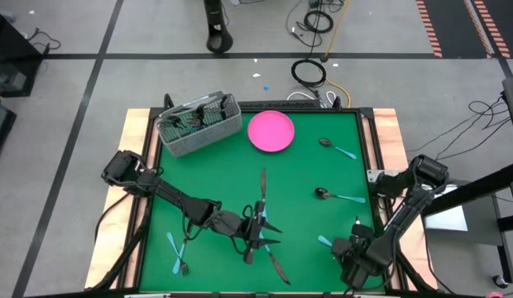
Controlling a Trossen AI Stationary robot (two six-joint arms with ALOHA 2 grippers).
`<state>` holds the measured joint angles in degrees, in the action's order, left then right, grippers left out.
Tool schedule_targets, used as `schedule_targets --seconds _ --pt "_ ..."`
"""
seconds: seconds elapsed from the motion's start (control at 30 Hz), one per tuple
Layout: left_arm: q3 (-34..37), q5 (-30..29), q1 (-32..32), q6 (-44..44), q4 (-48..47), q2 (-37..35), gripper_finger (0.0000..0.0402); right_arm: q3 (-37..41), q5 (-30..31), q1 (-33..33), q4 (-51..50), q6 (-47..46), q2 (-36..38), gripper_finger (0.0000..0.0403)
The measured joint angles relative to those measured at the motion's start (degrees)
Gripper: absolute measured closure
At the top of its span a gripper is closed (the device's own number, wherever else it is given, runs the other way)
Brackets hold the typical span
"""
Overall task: Sort silverware
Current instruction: Put the blue spoon into the gray silverware holder
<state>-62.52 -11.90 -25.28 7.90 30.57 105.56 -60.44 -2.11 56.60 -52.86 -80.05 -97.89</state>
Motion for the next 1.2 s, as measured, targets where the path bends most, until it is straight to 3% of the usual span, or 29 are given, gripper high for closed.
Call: schedule_targets --seconds 0.23,0.37,0.7,0.9,1.2 --pt "0.0 0.0 0.0 0.0 -0.1 0.0 0.0269 9.1 -2.7 -0.1 13.2 -1.1 0.6 0.0232" --pt "0.0 0.0 0.0 0.0 -0.1 0.0 0.0269 10.4 -2.9 -0.3 14.0 -2.8 0.7 0.0241" --pt "0.0 0.0 0.4 0.0 0.1 0.0 0.0269 10.4 -0.7 -0.3 13.0 -2.4 1.5 0.0391" --pt "0.0 -0.1 0.4 -0.1 0.2 0.0 0.0269 10.2 0.7 -0.3 12.1 -3.5 3.9 0.0396" --pt "0.0 -0.4 0.4 0.0 0.1 -0.2 0.0269 2.7 12.6 -0.3 3.5 -0.7 8.5 0.0401"
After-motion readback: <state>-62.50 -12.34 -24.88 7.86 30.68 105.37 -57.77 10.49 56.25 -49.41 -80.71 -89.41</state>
